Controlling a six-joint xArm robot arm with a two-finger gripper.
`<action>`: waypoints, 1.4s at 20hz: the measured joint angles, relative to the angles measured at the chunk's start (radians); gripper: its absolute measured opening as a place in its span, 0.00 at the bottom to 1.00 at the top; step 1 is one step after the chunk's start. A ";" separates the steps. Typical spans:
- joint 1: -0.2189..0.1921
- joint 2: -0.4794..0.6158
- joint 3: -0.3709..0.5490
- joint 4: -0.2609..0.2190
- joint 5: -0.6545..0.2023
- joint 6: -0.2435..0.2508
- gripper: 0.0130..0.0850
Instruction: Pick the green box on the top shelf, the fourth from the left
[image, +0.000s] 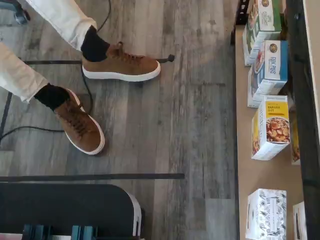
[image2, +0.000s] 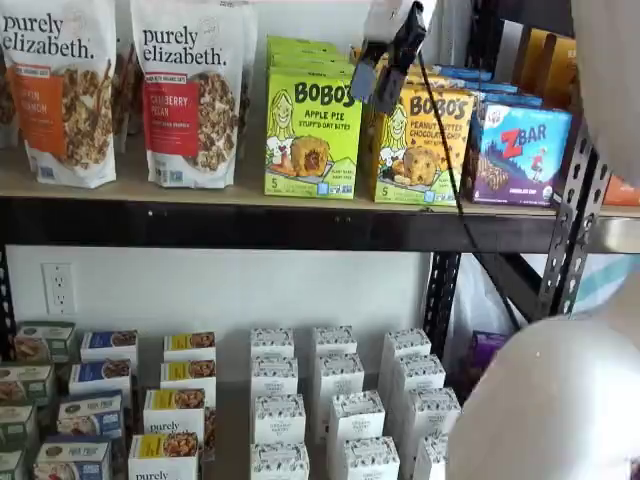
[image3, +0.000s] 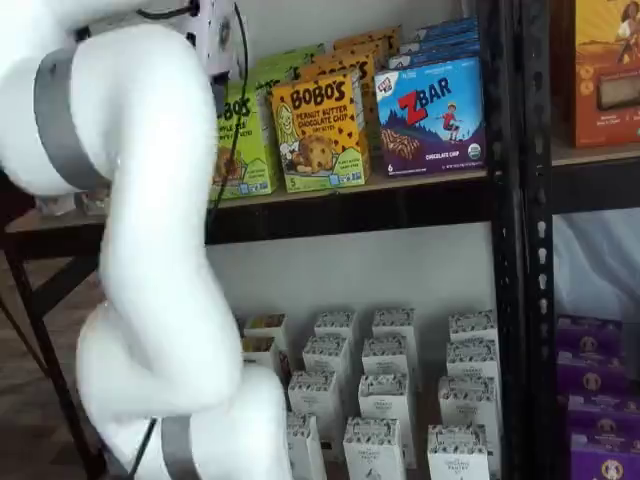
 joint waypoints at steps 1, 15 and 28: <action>0.004 -0.005 0.007 -0.008 -0.016 0.001 1.00; 0.006 -0.083 0.122 0.029 -0.271 -0.007 1.00; -0.003 -0.110 0.185 0.053 -0.429 -0.023 1.00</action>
